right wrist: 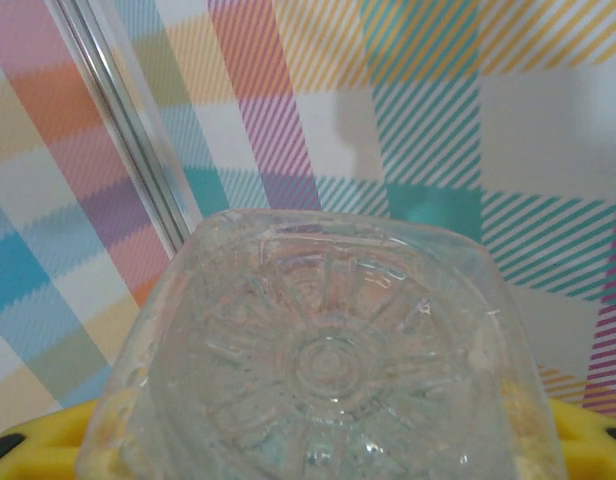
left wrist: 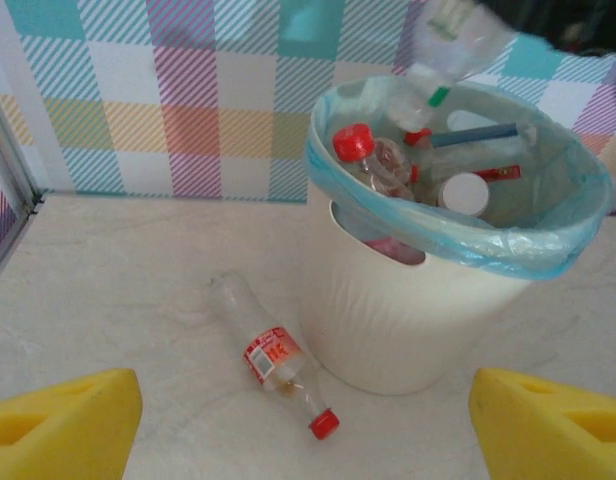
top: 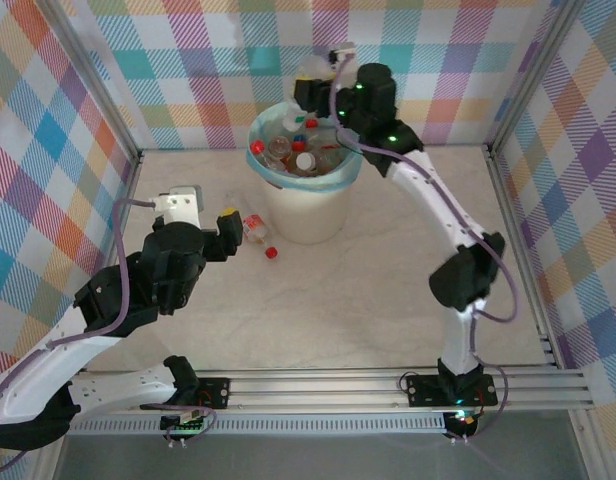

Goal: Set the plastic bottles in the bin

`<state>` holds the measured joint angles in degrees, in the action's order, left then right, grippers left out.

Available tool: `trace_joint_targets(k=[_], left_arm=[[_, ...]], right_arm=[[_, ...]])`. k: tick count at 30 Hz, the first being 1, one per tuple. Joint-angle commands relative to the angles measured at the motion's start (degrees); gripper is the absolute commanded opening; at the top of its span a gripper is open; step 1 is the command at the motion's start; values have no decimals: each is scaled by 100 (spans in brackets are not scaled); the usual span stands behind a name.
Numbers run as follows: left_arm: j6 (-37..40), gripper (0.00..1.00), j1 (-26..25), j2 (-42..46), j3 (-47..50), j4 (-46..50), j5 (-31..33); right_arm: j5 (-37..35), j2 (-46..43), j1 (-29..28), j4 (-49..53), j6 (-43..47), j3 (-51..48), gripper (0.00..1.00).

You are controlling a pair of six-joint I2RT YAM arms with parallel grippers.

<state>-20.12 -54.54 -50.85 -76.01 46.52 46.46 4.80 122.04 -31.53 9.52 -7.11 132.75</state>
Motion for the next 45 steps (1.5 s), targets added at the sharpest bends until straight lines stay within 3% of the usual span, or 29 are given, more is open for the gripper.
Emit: trace_joint_targets(k=[1,10,18,27,34,40,45], left_arm=[[-166,85,67,127,-110,237,-84],[-177,85,74,210,135,108,-66],[-121,85,75,93,152,31,-172],[-201,85,75,181,177,159,-69],[-247,86,84,209,253,146,21],[-146,86,88,129,223,112,47],[-124,86,128,70,223,120,52]], right_arm=[[-227,356,-207,415,1009,604,57],[-618,447,-365,812,1577,731,58],[-667,602,-371,1042,1820,642,66],[-871,255,-493,947,1614,660,88],[-833,48,-574,762,1570,721,85],[-652,445,-582,963,1435,1192,62],[-565,753,-576,1298,1318,1347,53]])
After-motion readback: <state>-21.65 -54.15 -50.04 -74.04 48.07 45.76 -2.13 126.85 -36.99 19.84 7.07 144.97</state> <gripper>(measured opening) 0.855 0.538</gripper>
